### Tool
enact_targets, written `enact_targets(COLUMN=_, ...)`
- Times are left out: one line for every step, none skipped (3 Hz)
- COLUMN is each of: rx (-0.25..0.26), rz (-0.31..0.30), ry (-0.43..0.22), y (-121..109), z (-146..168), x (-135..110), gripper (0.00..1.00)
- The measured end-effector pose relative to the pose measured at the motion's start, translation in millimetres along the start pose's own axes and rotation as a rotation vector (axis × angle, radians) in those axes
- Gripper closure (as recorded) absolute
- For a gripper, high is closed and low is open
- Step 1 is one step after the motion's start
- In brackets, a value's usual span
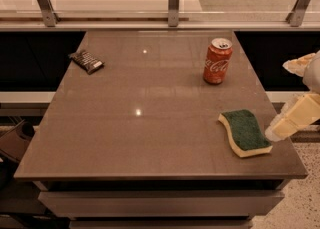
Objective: Move sponge near rxbar chocolate
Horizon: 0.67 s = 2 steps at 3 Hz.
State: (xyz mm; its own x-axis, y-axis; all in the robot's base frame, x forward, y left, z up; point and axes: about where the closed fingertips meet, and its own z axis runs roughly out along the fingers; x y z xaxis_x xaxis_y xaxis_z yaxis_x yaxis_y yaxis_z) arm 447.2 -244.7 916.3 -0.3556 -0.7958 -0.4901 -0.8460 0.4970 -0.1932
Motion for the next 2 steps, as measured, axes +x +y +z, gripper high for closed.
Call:
enact_targets(rx=-0.003, rz=0.091, ry=-0.081, y=6.1, z=18.5, x=18.1, gripper=0.00)
enact_targets(rx=-0.001, rz=0.166, ry=-0.159, y=19.5, z=29.6, x=30.9, gripper=0.00)
